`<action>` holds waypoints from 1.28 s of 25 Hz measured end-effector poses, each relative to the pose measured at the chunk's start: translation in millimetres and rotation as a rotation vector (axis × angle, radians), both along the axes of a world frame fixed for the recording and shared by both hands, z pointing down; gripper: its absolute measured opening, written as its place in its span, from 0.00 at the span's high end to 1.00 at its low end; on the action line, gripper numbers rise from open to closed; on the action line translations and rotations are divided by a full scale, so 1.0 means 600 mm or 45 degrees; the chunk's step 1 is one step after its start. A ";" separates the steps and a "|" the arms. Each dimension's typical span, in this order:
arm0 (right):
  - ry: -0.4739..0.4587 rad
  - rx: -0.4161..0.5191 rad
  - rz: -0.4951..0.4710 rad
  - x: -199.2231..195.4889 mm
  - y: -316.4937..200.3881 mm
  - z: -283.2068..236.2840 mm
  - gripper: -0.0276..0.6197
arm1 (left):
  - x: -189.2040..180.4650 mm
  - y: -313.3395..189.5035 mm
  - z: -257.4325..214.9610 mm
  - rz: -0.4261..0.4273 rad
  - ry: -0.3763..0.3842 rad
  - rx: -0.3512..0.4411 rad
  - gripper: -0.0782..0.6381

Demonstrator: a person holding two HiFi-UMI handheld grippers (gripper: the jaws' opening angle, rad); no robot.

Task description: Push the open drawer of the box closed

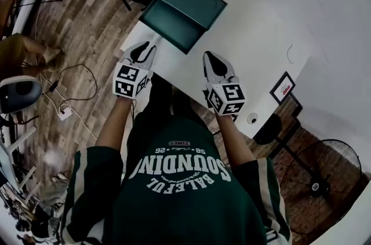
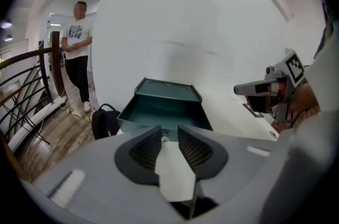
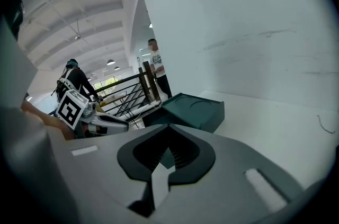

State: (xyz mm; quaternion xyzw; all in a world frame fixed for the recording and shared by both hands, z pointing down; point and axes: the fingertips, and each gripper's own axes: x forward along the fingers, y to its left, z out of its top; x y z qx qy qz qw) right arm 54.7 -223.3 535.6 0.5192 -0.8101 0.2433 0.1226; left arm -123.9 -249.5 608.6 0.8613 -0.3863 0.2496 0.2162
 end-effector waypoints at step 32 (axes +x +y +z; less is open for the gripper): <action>0.018 -0.131 0.221 0.092 0.019 0.055 0.95 | 0.044 -0.039 0.147 0.159 -0.207 -0.275 0.71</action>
